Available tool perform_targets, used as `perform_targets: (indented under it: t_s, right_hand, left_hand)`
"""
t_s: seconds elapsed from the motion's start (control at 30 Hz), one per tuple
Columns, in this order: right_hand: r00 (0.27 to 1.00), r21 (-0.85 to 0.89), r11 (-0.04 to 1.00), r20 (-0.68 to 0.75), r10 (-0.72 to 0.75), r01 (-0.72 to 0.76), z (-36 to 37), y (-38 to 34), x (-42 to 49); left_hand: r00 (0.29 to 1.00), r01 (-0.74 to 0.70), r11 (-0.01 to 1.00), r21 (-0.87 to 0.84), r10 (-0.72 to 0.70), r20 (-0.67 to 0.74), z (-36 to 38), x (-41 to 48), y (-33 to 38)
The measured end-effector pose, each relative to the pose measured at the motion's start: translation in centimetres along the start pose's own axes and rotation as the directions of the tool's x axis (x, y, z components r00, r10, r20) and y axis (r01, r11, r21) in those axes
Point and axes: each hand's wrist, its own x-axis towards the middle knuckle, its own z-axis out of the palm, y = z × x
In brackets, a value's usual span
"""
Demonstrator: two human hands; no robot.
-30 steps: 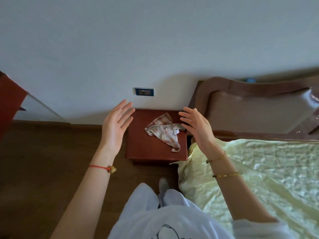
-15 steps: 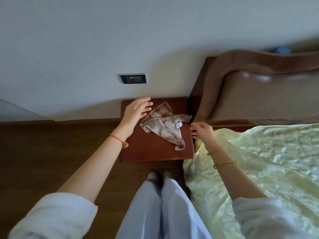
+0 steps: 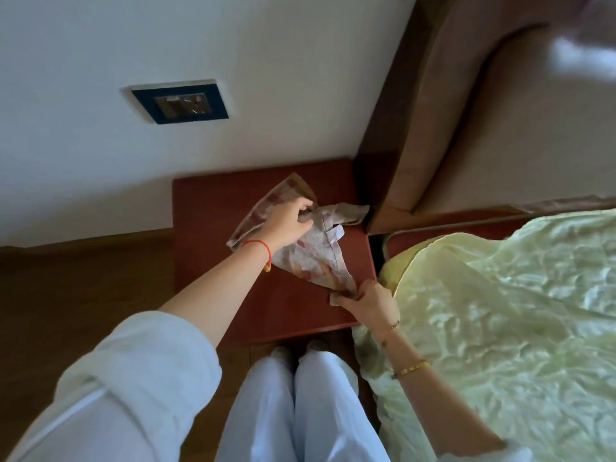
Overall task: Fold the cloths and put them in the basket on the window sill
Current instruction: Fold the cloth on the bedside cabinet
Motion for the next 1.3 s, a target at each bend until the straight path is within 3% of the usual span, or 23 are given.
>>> perform_targets:
  t_s: [0.13, 0.23, 0.43, 0.67, 0.87, 1.13, 1.3]
  right_hand:
    - [0.997, 0.064, 0.998, -0.068, -0.026, 0.030, 0.5, -0.3, 0.2]
    - [0.987, 0.227, 0.971, -0.155, -0.035, 0.070, -0.1, -0.7, 0.0]
    - [0.932, 0.402, 0.876, -0.339, -0.128, 0.266, -4.3, -2.7, -1.2]
    - [0.856, 0.386, 0.804, -0.440, -0.271, 0.452, -10.9, -7.5, -4.4]
    - [0.793, 0.361, 0.731, -0.458, -0.403, 0.579, -16.5, -12.2, -8.5]
    - [0.713, 0.231, 0.692, -0.414, -0.566, 0.684, -22.0, -16.2, -12.8]
    - [0.698, 0.161, 0.689, -0.320, -0.641, 0.706, -24.1, -16.2, -15.3]
  left_hand:
    - [1.000, 0.001, 0.999, 0.053, -0.002, 0.009, 0.9, 1.5, -0.4]
    - [1.000, -0.015, 0.997, 0.079, 0.016, -0.022, 0.6, 1.6, -0.1]
    - [0.986, -0.063, 0.997, 0.031, 0.067, -0.154, -2.5, -0.8, 0.7]
    - [0.914, -0.067, 0.997, -0.034, 0.047, -0.404, -8.9, -6.3, 1.2]
    - [0.844, -0.103, 0.991, -0.086, 0.041, -0.535, -15.5, -12.1, 2.9]
    - [0.809, -0.138, 0.964, -0.228, -0.023, -0.588, -22.4, -20.6, 6.5]
    - [0.872, -0.101, 0.971, -0.216, -0.018, -0.490, -24.1, -25.8, 7.7]
